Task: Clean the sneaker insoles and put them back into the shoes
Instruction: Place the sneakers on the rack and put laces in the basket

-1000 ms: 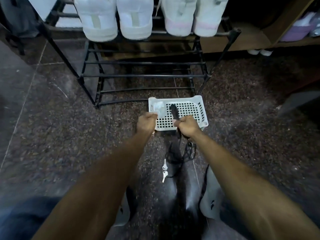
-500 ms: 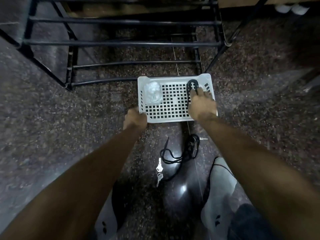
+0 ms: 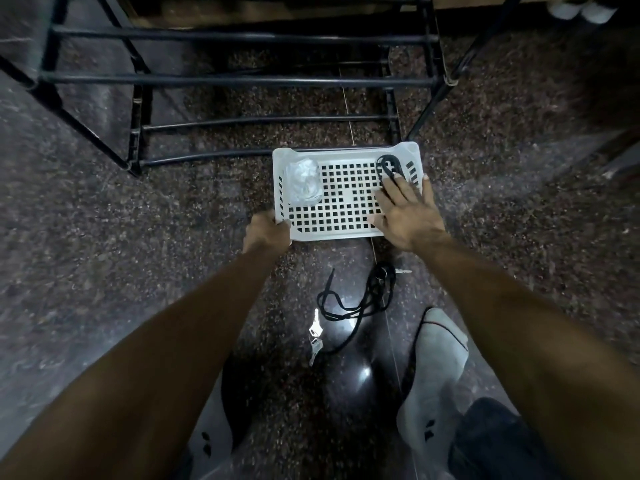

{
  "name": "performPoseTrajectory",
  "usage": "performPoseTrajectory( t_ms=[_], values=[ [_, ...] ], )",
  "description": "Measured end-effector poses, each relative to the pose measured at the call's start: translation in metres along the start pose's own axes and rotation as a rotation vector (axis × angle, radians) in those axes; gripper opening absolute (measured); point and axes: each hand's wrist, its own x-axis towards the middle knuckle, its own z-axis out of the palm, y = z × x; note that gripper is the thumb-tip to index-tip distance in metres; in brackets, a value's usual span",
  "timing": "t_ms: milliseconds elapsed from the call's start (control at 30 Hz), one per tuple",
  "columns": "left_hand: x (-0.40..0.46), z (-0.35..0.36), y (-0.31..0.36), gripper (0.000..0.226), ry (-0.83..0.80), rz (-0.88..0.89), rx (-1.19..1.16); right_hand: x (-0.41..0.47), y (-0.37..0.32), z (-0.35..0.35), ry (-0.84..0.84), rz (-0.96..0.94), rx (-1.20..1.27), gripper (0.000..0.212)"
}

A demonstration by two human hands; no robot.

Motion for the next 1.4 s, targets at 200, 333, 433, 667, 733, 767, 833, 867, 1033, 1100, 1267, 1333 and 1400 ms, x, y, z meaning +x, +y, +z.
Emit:
performPoseTrajectory(
  t_ms=[200,333,433,667,733,767,833,867,1033,1100,1267,1333,1400],
  values=[
    [-0.032,-0.005,-0.007,0.042,0.113,-0.01,-0.09,-0.062,-0.042,0.01,0.388,-0.15,0.267,0.02],
    [-0.057,-0.005,-0.021,0.033,0.11,-0.026,-0.088,-0.088,-0.054,0.028,-0.02,-0.19,0.166,0.046],
    [-0.07,-0.003,-0.036,0.023,0.056,-0.047,-0.057,-0.099,-0.058,0.037,-0.143,-0.151,0.086,0.045],
    [-0.092,0.001,-0.056,0.021,-0.131,-0.054,-0.074,-0.121,-0.076,0.047,-0.204,-0.169,0.054,0.036],
    [-0.097,0.002,-0.057,0.021,-0.149,-0.052,-0.049,-0.125,-0.079,0.045,-0.156,-0.126,0.145,0.033],
    [-0.099,0.002,-0.057,0.022,-0.158,-0.05,-0.036,-0.125,-0.08,0.043,-0.125,-0.064,0.252,0.028],
    [-0.106,-0.002,-0.052,0.025,-0.197,-0.03,0.012,-0.124,-0.081,0.033,-0.089,0.112,0.654,0.011],
    [-0.111,-0.005,-0.049,0.027,-0.225,0.0,0.037,-0.123,-0.081,0.025,-0.073,0.173,0.894,0.011],
    [-0.144,-0.019,-0.014,0.06,-0.494,0.279,-0.151,-0.13,-0.076,-0.048,-0.191,0.042,1.239,0.015],
    [-0.153,-0.025,0.003,0.042,-0.549,0.371,-0.165,-0.139,-0.072,-0.084,-0.241,-0.05,1.215,0.014],
    [-0.18,-0.066,0.037,0.027,-0.41,0.507,-0.131,-0.164,-0.048,-0.148,-0.162,-0.125,0.98,0.013],
    [-0.181,-0.089,0.041,0.027,-0.311,0.527,-0.081,-0.178,-0.03,-0.167,-0.173,-0.165,0.771,0.015],
    [-0.176,-0.109,0.041,0.028,-0.153,0.49,-0.062,-0.196,-0.013,-0.189,-0.128,-0.166,0.681,0.019]
  ],
)
